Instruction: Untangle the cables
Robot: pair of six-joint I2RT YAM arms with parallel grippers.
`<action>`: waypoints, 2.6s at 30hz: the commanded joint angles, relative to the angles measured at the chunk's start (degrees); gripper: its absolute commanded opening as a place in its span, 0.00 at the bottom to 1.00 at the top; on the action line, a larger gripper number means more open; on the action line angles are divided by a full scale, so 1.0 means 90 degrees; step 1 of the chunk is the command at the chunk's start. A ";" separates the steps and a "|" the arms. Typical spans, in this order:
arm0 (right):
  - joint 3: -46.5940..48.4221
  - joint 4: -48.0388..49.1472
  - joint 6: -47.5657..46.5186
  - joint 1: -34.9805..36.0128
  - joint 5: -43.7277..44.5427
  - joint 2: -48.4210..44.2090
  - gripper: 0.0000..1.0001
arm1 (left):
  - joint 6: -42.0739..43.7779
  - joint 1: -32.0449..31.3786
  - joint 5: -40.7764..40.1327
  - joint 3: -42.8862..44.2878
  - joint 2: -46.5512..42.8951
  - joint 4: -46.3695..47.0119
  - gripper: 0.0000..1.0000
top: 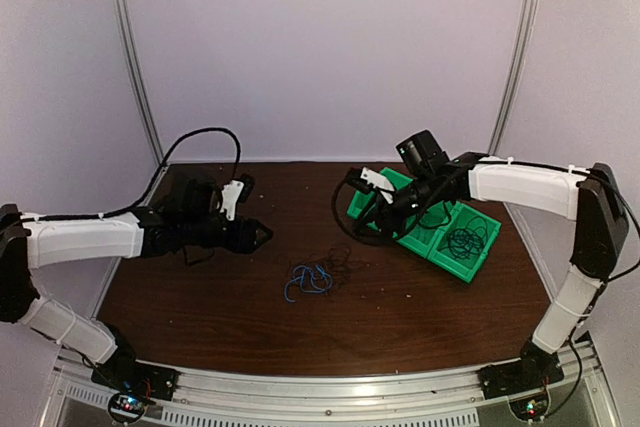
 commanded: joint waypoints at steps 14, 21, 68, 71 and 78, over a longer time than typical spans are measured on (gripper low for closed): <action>0.1256 0.0514 0.0574 0.0722 -0.0545 0.2250 0.48 | -0.0642 -0.0026 0.0820 -0.0978 0.0868 0.2239 0.50; 0.1461 0.0351 0.0494 0.0785 -0.0584 0.2770 0.49 | -0.0477 -0.0026 0.1023 -0.0827 0.1265 0.2423 0.40; 0.1016 0.0441 0.0579 0.0870 0.0696 0.3408 0.12 | 0.1677 -0.0026 -0.1931 0.7179 -0.0841 -0.1787 0.00; 0.0914 0.0453 0.0453 0.0847 0.0896 0.2991 0.12 | 0.1487 -0.0026 -0.1862 0.6738 -0.0986 -0.1705 0.00; 0.0872 -0.0119 -0.0297 0.0756 0.0348 0.1627 0.29 | 0.0841 -0.0026 -0.1387 0.4822 -0.1444 -0.1441 0.00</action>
